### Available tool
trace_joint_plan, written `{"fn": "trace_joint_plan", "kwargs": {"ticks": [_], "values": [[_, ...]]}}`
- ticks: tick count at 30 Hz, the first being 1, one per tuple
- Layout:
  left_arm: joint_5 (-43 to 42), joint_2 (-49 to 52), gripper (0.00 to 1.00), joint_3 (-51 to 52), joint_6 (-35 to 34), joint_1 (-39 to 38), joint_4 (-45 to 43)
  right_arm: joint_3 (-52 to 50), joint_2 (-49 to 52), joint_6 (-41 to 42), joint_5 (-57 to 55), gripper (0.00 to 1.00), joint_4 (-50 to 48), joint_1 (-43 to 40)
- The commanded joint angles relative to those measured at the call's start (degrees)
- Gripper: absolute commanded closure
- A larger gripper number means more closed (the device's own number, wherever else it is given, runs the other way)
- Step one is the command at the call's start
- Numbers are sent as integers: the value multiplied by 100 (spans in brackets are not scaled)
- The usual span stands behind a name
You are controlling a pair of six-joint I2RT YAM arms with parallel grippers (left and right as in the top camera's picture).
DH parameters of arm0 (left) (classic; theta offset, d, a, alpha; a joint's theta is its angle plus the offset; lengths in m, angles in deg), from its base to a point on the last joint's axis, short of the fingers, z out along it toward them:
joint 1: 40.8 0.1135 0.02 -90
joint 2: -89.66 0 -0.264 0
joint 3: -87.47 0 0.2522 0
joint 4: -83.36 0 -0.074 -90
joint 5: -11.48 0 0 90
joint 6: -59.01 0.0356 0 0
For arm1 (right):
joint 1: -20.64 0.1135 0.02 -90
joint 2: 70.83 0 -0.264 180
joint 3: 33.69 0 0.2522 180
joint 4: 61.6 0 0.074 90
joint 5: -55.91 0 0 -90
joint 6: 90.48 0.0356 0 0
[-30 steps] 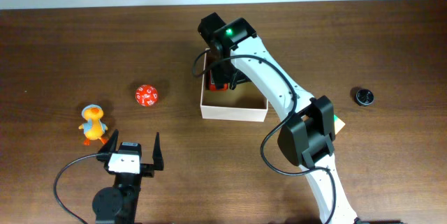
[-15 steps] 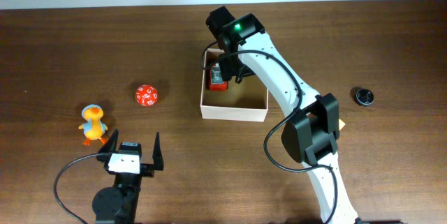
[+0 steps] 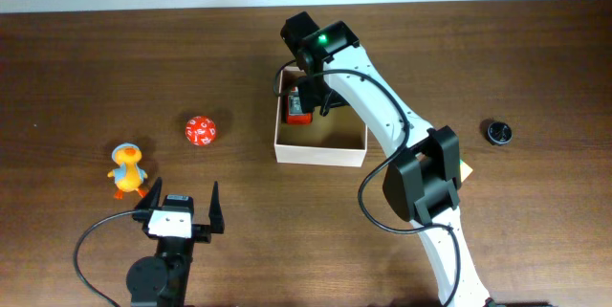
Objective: Pack container
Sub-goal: 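Open the right gripper, release the truck, and lift away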
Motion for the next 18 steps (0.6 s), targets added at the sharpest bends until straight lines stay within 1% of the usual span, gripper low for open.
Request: {"fn": "trace_joint_plan", "kwargs": {"ticks": [1, 10, 18], "values": [[0, -44, 1, 37, 114, -11, 2, 26, 87, 61, 225, 32, -79, 4], [0, -44, 1, 37, 114, -11, 2, 26, 87, 61, 1021, 33, -273, -2], [0, -44, 1, 37, 114, -11, 2, 26, 87, 170, 986, 33, -304, -2]]}}
